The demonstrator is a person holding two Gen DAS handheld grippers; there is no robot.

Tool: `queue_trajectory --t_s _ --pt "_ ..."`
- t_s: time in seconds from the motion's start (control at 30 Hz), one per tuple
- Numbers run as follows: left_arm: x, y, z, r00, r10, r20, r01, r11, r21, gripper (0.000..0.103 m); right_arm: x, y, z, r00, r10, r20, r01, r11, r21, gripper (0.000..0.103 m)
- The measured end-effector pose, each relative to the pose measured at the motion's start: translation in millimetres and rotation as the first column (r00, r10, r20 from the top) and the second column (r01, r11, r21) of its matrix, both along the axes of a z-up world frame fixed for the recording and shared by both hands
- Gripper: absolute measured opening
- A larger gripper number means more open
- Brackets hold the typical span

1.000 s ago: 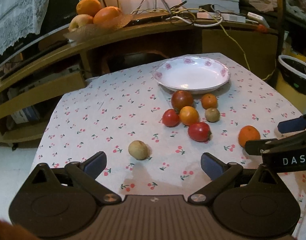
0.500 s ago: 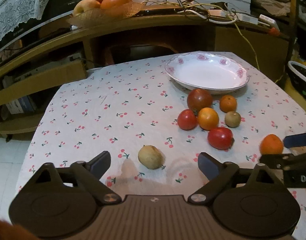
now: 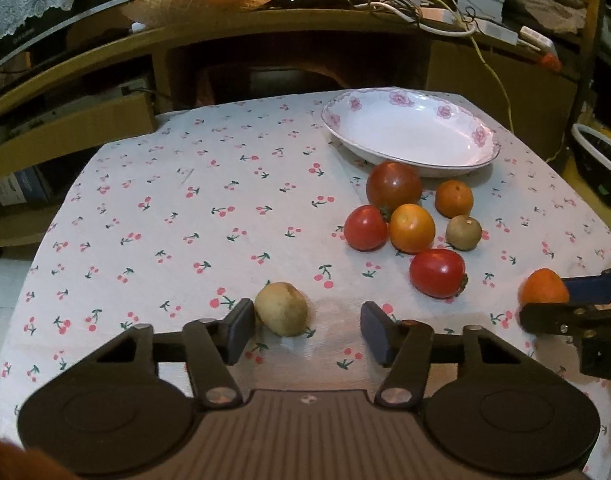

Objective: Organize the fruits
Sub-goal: 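Grasp the small brown fruit with the left gripper while the right gripper grasps the mandarin, then carry both fruits into the white plate and open both grippers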

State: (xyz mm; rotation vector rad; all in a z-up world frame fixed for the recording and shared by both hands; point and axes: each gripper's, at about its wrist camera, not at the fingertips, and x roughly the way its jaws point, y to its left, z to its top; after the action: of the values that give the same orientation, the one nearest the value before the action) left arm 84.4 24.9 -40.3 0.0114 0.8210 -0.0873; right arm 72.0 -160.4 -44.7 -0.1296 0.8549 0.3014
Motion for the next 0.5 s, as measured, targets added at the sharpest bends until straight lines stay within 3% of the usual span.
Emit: queue_trajectory --t_s 0.23,0.5 --pt "-5.8 -1.4 4.1 0.999 -0.035 -0.018 0.034 0.999 -0.03 0.046 2.2 -4.3 1.0 1.0 0.005 -0.017 -0.005 1.0 0.029 0.034" --pt "-6.6 0.2 3.6 0.999 -0.043 -0.009 0.043 0.998 -0.036 0.046 -0.1 -1.8 -0.1 1.0 0.025 -0.012 -0.025 1.0 0.017 0.035"
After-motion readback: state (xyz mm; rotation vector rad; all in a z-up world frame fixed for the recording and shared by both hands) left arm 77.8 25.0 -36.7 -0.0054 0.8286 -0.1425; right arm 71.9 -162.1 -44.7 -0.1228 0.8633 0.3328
